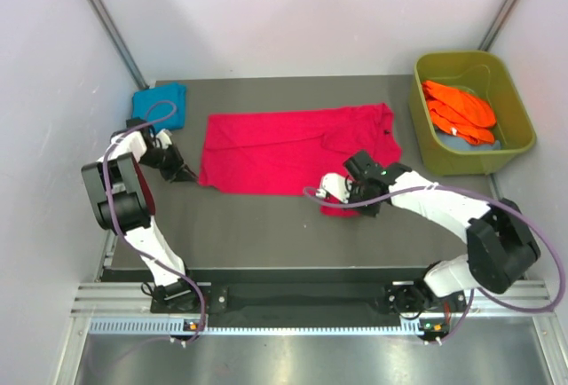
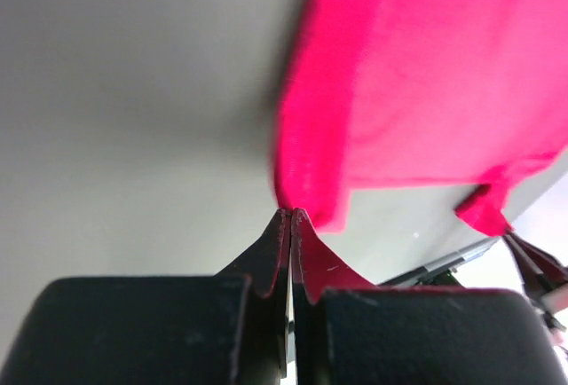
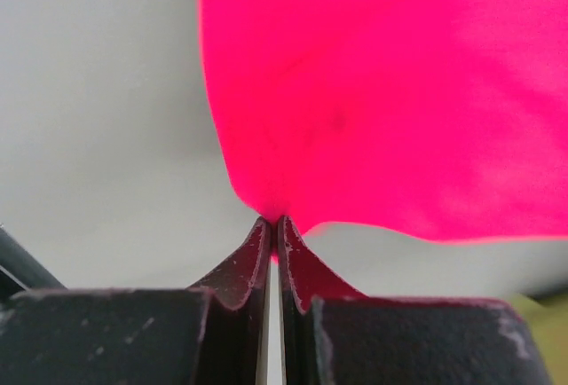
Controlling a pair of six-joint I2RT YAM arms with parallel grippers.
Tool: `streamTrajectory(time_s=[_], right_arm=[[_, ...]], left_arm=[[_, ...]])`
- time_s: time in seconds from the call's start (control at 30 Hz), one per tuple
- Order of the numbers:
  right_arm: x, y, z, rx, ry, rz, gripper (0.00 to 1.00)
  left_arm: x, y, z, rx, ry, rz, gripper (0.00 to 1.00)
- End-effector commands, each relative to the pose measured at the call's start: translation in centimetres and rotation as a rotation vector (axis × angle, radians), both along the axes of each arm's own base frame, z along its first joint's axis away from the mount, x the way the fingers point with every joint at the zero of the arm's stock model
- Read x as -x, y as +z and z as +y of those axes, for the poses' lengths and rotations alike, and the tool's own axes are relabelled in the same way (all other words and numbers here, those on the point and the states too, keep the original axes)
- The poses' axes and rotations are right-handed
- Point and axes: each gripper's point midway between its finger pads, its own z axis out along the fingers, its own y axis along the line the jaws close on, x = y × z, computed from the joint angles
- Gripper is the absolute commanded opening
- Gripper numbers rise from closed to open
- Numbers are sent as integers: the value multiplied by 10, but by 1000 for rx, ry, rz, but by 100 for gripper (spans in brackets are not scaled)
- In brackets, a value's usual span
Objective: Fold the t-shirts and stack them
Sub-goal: Fold the tshirt
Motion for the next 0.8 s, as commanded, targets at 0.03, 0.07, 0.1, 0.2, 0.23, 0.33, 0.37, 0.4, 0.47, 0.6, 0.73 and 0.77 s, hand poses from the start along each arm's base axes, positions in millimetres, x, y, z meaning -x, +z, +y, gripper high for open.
streamTrajectory(time_s=[0.03, 0.07, 0.1, 0.2, 0.23, 0.33, 0.37, 0.4, 0.47, 0.6, 0.73, 0.77], right_arm=[[-20, 72, 14, -97, -12, -148, 0], [-23, 81, 16, -111, -14, -166, 0], [-25, 86, 12, -97, -25, -186, 0], [-30, 96, 9, -96, -27, -232, 0], [-32, 97, 7, -87, -27, -243, 0], [-43, 104, 5, -96, -55, -280, 0], [-48, 108, 5, -104, -64, -294, 0], [-53, 111, 7, -113, -68, -312, 0], [-64, 117, 6, -113, -85, -339, 0], [-88, 133, 7, -138, -124, -402, 0], [-112, 145, 0, -179, -207, -439, 0], [-119, 152, 0, -194, -223, -457, 0]], left_arm=[[5, 47, -15, 72, -36, -107, 0], [6, 50, -17, 80, -38, -115, 0], [7, 54, -18, 83, -35, -125, 0], [6, 63, -20, 90, -39, -150, 0], [6, 65, -20, 85, -46, -158, 0], [3, 74, -18, 74, -67, -182, 0], [4, 76, -18, 76, -71, -180, 0], [0, 80, -17, 71, -75, -194, 0], [-2, 84, -17, 74, -86, -206, 0], [-13, 96, -14, 60, -97, -249, 0], [-23, 99, -8, 33, -96, -271, 0], [-25, 98, -7, 36, -93, -269, 0]])
